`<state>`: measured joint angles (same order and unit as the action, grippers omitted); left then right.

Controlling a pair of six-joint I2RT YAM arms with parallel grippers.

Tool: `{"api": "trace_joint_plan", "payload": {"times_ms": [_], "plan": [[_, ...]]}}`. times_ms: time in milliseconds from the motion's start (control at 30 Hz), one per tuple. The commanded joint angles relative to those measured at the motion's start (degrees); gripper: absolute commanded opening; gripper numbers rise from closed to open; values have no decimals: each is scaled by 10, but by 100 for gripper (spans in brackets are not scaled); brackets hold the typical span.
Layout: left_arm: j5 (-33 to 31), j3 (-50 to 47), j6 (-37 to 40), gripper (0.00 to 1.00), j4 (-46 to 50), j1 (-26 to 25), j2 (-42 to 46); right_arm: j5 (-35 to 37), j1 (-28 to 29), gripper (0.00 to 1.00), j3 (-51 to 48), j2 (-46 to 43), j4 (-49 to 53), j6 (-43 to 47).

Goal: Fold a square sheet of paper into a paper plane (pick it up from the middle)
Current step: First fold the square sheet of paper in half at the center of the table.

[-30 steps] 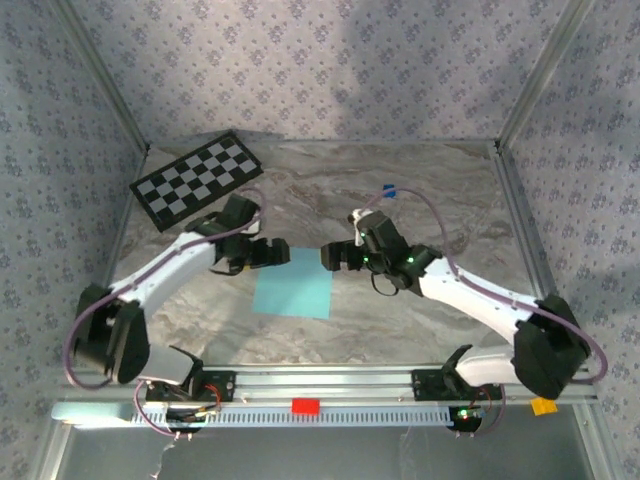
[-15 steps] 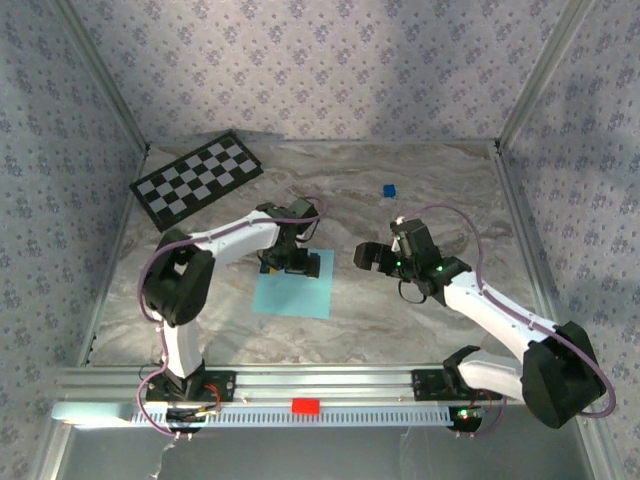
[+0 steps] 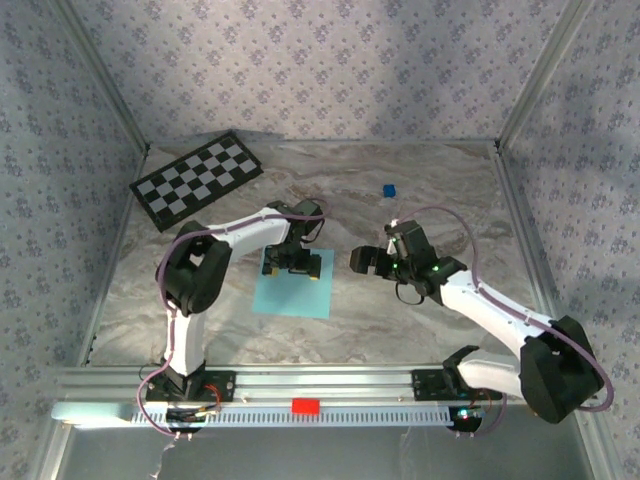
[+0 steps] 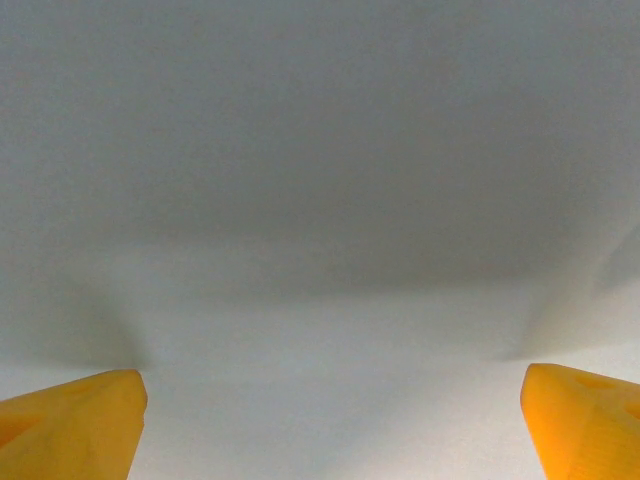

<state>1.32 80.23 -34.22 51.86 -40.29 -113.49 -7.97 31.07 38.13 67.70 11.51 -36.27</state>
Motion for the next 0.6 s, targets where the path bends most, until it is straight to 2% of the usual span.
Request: {"api": "trace_joint_plan", "payload": {"times_ms": [0,267,433,567], "plan": [[-13,14,-16,96,23,-6,-17,-7,7,100,-3,10,-3,-8],[-15,21,-22,96,26,-10,-32,0,9,100,0,23,4,-14],[-38,53,-30,96,55,-14,-10,3,11,100,2,18,7,-15],[-30,54,-35,96,40,-15,9,5,11,100,2,15,9,-14]]}}
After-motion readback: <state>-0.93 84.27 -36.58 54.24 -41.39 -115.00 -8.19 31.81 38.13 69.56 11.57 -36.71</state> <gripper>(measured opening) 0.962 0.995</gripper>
